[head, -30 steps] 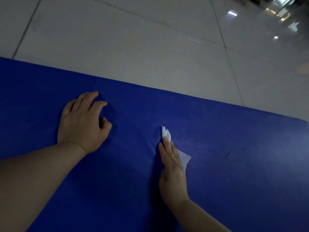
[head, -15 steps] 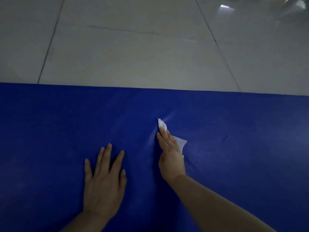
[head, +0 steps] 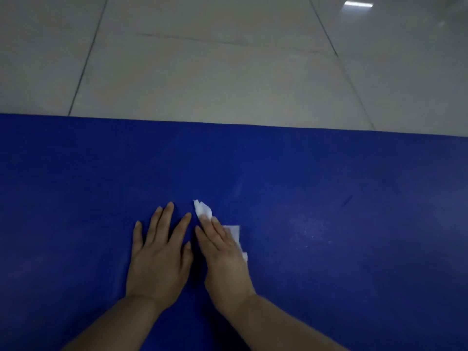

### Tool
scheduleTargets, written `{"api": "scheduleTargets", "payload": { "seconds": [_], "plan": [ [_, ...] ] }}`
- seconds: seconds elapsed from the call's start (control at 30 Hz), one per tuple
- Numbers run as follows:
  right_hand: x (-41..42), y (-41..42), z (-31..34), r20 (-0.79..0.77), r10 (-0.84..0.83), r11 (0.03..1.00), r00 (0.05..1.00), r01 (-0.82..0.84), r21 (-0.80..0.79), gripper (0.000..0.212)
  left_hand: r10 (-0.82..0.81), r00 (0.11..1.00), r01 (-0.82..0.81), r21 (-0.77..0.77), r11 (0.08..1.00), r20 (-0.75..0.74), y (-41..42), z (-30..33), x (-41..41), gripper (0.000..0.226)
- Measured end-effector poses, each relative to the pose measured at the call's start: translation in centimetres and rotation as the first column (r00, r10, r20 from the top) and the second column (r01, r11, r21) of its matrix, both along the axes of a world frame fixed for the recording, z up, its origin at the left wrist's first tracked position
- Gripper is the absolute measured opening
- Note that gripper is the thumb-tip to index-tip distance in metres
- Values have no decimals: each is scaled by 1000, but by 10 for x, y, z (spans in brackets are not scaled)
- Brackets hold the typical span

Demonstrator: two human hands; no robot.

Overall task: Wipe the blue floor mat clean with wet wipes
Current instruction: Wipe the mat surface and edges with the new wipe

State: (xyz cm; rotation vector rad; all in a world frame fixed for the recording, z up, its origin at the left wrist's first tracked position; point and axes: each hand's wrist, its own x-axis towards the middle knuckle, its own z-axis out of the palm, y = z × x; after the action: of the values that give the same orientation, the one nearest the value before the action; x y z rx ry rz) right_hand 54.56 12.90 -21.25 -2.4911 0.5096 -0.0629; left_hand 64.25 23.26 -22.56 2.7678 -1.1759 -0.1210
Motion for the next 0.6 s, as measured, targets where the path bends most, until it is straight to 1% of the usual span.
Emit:
{"api": "scheduleTargets", "payload": {
  "seconds": [0.03,0.07,0.1,0.13,0.17,0.2,0.23,0.27,0.3,0.33,0.37,0.4,0.43,0.47,0.5,0.53,0.57,0.6],
  "plan": [
    [-5,-14,4,-26,-14,997,1000,12,-76,80,5,1000,-5,-1,1000,2,0,-1,0,55],
    [-16,-34,4,-19,-7,985,1000,4,-170,83,9,1000,-9,-1,1000,0,-1,-1,-1,55],
    [-32,-58,8,-2,-45,972,999,43,-230,85,17,1000,-17,-3,1000,-4,-1,-1,-1,56],
    [-47,-82,14,-10,-168,962,986,162,-218,91,26,1000,-26,-7,1000,-7,-1,-1,-2,56],
    [-58,-99,22,-83,-280,943,956,258,-210,97,32,999,-32,-8,999,-7,-1,0,-2,56],
    [-70,-114,20,-97,-367,921,925,347,-177,100,32,999,-32,-2,999,-9,-1,0,-2,56],
    [-72,-118,23,-121,-445,887,887,418,-195,99,30,999,-29,5,1000,-12,-2,0,-3,56],
    [-74,-114,24,-130,-486,870,864,464,-167,93,29,999,-29,10,1000,-15,-2,0,-3,57],
    [-72,-100,23,-157,-464,881,872,436,-184,84,32,999,-32,13,999,-18,-2,0,-3,57],
    [-66,-81,18,-153,-345,925,926,307,-225,73,36,999,-36,14,999,-21,-1,0,-3,58],
    [-58,-61,21,-249,-185,943,951,100,-318,70,39,999,-39,14,999,-19,-2,1,-3,58],
    [-47,-39,25,-368,-46,935,929,-90,-343,72,37,999,-37,14,999,-18,-2,1,-2,58],
    [-40,-18,21,-371,90,936,924,-206,-287,72,29,999,-29,16,999,-17,-2,1,-2,58],
    [-32,-1,19,-324,194,939,926,-270,-211,70,19,1000,-19,18,1000,-18,-2,1,-2,58],
    [-23,3,26,-255,236,950,938,-278,-145,69,14,1000,-14,18,1000,-22,-1,0,-1,57],
    [-24,-3,27,-250,262,938,932,-306,-159,70,16,999,-16,13,1000,-30,0,0,-1,58],
    [-29,-9,30,-371,257,917,893,-346,-197,77,20,999,-20,6,1000,-36,0,0,-1,58],
    [-38,-23,28,-419,224,860,880,-381,-339,86,25,999,-25,4,1000,-38,-1,0,-2,58]
  ]
}}
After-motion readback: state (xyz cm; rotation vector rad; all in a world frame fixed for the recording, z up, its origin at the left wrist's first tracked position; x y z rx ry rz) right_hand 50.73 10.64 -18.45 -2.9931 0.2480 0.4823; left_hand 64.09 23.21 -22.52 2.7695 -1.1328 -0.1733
